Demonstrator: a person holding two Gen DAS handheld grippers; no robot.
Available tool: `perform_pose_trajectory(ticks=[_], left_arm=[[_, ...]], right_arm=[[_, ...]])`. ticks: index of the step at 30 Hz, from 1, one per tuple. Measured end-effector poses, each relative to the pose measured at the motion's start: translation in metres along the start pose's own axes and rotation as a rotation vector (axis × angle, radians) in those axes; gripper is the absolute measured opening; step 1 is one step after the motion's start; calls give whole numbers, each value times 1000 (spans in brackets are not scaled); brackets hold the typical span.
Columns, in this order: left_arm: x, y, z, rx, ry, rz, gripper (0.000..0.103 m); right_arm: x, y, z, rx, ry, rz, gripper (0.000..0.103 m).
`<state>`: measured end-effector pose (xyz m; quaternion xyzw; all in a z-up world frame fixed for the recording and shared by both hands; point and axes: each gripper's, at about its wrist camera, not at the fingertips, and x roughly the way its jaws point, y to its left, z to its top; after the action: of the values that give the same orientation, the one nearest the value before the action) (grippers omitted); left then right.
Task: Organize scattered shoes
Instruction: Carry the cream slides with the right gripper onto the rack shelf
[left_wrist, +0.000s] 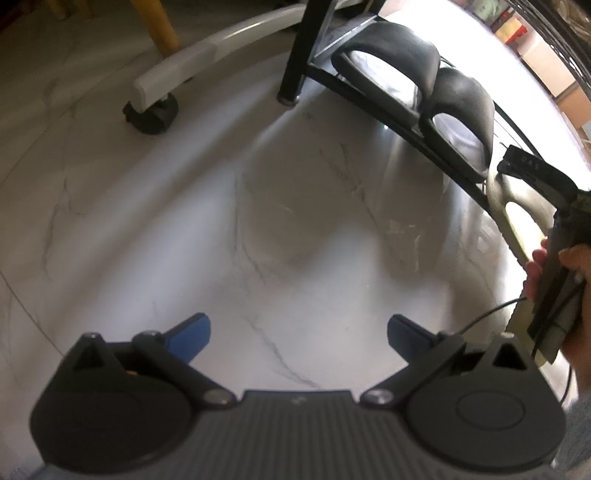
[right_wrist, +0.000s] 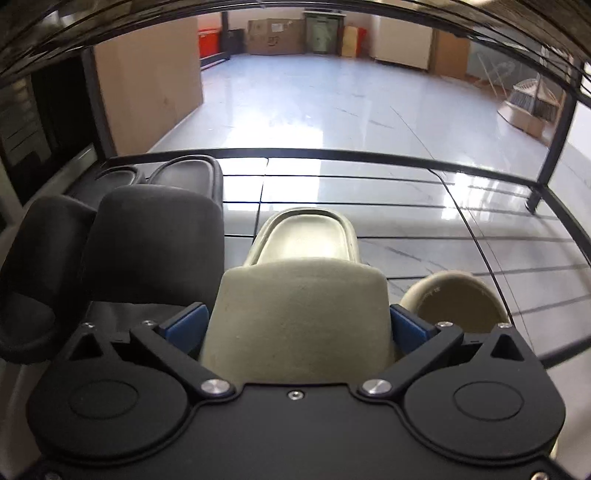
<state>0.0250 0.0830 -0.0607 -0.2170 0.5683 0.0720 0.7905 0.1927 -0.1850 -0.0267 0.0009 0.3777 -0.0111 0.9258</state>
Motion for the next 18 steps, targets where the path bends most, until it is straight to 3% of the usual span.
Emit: perform_pose_trajectory(ticks=[5, 11, 18], left_arm=[[0, 0, 0, -1, 3, -5, 102], [-2, 2, 0, -13, 2, -20, 102], [2, 0, 0, -19, 11, -14, 102]], right_arm=[[-15, -6, -18, 7, -101, -1, 100], [-28, -10, -15, 43, -258, -20, 100], [0, -1, 4, 9, -299, -17, 101]])
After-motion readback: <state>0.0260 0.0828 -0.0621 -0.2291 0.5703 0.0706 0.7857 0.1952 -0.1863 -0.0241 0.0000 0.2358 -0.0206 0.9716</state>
